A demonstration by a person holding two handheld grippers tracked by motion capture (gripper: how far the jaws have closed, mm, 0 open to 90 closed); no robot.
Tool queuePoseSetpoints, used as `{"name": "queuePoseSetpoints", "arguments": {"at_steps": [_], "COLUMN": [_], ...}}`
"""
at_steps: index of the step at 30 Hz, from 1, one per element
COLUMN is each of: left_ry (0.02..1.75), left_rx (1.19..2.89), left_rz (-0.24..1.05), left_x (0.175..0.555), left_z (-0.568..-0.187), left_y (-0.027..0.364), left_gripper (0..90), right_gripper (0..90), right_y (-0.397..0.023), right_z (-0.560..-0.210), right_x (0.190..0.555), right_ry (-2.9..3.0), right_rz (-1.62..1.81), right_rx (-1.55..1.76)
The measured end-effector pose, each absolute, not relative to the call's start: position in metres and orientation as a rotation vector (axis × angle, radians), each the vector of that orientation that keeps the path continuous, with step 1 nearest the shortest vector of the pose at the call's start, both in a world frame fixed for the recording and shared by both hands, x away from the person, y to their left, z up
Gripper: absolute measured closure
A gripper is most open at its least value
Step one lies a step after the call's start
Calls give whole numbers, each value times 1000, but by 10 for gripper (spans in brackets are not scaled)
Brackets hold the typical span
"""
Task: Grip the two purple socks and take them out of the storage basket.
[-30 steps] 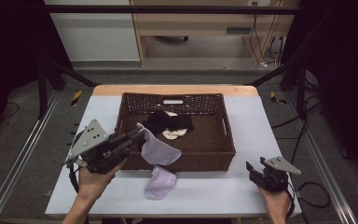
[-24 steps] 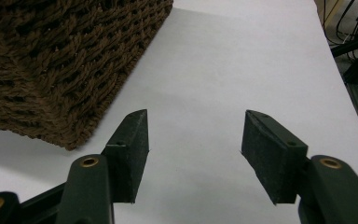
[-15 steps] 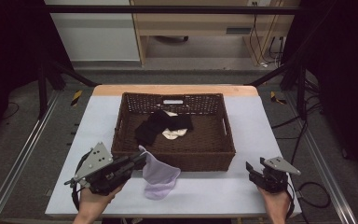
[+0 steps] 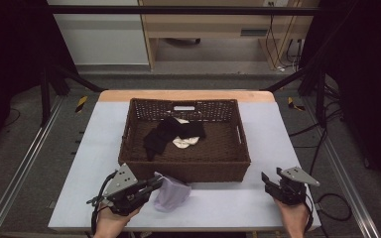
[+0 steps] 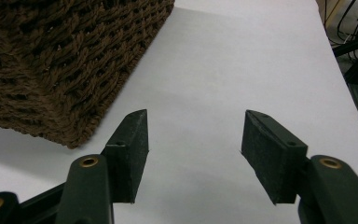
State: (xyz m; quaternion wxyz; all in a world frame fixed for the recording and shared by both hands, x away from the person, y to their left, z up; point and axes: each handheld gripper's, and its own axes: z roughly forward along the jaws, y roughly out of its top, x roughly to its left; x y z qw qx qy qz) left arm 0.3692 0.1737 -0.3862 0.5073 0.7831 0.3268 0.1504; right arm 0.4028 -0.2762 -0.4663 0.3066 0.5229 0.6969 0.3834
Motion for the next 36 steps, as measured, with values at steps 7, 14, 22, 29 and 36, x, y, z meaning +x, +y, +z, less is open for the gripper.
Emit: {"name": "queuePoseSetpoints", "arguments": {"at_steps": [7,14,22,29,36], "left_ry": [866,927,954,1006,1060], "left_rx": [1936,1967,1953,1929,1948], "left_rz": [342,345,409,444,520], "left_x": [380,392,392,392,388], "left_z": [-415,-440,-439,-440,-450], "left_y": [172,167,174,197,222], "left_gripper": [852,840,572,501,447], "right_gripper": [414,412,398,375,356], "right_y": [-276,-276,-276,-276,-278], "right_z": [-469,-471,-474,-476,-477], "right_x": [403,405,407,407,407], "right_ry": [1855,1865,1875,1879,1877], "right_rz": [1008,1004,993,974,968], "right_rx": [1382,1399,1398,1399,1405]}}
